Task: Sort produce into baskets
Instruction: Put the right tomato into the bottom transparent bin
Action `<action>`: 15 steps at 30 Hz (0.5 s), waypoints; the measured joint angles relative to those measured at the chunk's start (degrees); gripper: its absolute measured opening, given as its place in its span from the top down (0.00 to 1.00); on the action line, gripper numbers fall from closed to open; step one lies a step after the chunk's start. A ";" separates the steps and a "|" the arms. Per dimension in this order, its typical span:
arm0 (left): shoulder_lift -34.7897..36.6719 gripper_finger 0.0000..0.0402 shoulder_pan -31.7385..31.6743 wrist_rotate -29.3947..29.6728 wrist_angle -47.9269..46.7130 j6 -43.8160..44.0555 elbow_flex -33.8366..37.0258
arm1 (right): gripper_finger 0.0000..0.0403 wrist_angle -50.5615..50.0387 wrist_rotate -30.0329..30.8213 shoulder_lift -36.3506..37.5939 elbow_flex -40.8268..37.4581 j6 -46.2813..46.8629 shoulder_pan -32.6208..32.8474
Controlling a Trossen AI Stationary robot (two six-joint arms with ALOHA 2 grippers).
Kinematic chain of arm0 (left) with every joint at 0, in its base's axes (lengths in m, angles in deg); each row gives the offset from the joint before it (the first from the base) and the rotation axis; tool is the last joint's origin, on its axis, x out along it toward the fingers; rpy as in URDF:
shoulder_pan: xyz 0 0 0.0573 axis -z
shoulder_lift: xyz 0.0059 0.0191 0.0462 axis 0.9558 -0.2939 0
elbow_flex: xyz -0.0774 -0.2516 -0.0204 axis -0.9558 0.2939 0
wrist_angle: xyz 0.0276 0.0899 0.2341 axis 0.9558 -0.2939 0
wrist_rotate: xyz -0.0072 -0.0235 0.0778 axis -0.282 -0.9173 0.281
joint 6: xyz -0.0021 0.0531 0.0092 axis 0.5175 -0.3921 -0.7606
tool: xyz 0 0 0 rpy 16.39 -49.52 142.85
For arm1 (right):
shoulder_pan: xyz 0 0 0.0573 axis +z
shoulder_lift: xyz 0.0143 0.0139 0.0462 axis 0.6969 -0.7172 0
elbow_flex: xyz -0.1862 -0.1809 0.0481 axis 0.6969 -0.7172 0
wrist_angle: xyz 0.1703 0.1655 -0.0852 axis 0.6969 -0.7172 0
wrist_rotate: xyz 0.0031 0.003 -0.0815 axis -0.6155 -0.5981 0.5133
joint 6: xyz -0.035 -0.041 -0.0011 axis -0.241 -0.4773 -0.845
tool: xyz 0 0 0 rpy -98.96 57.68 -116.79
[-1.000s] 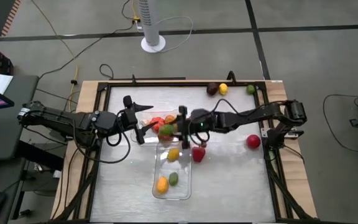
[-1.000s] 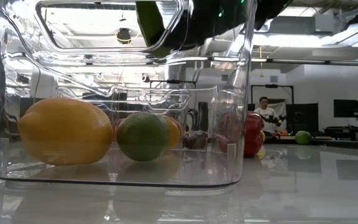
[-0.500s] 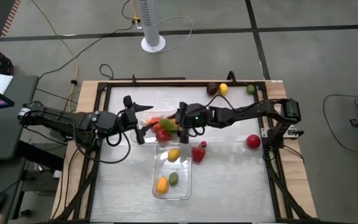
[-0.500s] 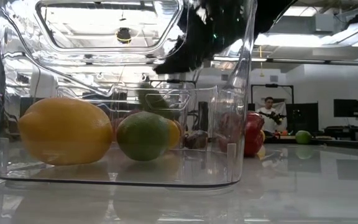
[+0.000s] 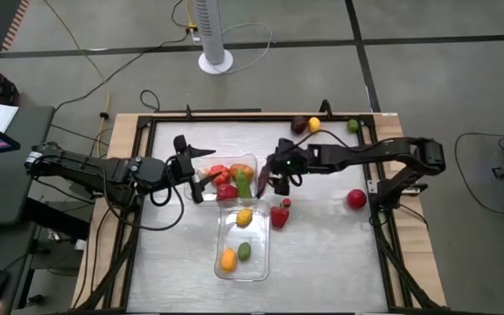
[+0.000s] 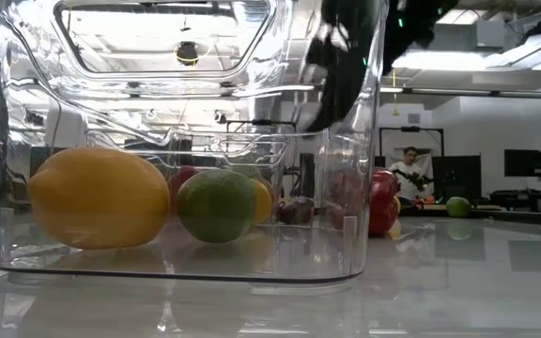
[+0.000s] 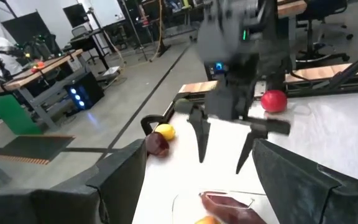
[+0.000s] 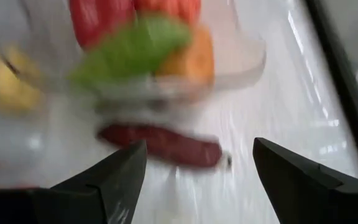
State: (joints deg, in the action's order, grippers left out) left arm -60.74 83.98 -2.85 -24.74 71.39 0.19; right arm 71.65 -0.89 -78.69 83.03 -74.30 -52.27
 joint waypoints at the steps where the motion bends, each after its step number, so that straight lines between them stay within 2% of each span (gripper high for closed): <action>1: 0.00 0.30 0.00 -0.01 -0.01 0.21 0.00 | 0.21 -0.34 0.00 -0.22 -1.06 -0.08 -0.44; 5: 0.00 0.30 0.00 -0.03 -0.53 1.36 0.00 | 0.22 -3.12 -0.02 -0.61 -3.72 0.91 -1.34; 10: -0.02 0.30 0.00 -0.05 -2.25 2.10 0.00 | 0.23 -14.46 -2.15 0.25 -3.67 6.57 3.79; 15: -0.02 0.30 0.00 -0.05 -2.22 4.17 0.00 | 0.23 -33.91 4.94 2.61 -3.65 14.90 11.00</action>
State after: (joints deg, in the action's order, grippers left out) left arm -60.77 83.98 -2.90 -26.96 75.56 0.19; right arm 37.74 4.05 -76.07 79.39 -59.40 -41.26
